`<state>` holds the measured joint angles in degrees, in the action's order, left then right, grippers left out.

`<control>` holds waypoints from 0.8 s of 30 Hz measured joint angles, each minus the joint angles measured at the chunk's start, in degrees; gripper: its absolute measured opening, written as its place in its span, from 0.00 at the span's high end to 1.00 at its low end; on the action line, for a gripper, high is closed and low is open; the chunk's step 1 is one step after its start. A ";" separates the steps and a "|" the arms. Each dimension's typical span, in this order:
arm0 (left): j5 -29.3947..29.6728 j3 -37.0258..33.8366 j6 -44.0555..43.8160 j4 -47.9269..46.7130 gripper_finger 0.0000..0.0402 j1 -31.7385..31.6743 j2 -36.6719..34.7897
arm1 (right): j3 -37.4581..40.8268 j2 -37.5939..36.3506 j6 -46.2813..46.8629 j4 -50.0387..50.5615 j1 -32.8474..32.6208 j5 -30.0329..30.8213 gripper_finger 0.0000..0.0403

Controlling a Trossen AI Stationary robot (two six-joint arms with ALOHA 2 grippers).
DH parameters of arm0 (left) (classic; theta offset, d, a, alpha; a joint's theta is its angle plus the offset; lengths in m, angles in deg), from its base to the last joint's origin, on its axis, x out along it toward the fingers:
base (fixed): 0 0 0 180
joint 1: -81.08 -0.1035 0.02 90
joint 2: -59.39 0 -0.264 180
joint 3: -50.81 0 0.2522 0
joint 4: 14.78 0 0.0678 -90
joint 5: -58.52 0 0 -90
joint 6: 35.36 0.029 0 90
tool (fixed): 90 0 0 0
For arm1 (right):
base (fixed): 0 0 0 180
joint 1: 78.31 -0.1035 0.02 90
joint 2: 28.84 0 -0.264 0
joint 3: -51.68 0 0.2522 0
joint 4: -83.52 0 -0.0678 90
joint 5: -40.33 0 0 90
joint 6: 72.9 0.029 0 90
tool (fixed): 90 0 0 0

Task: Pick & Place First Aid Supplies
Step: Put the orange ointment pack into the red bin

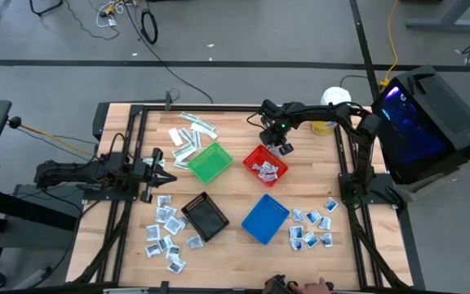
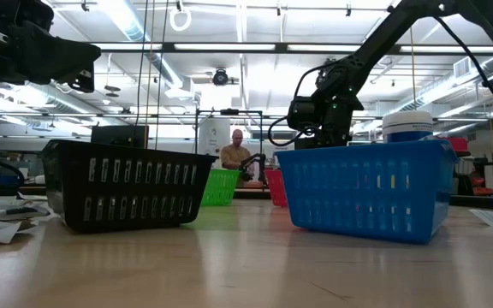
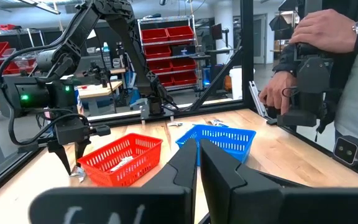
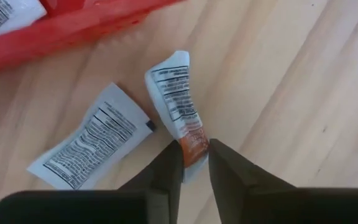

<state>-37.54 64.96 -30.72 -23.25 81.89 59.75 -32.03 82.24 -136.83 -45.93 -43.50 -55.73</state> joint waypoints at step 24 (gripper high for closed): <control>0.00 0.00 0.00 0.00 0.94 0.01 0.00 | 0.04 -5.11 3.92 -2.75 0.05 3.49 0.83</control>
<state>-37.55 64.96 -30.72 -23.25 81.89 59.75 -31.99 77.13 -132.91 -48.68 -43.45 -52.24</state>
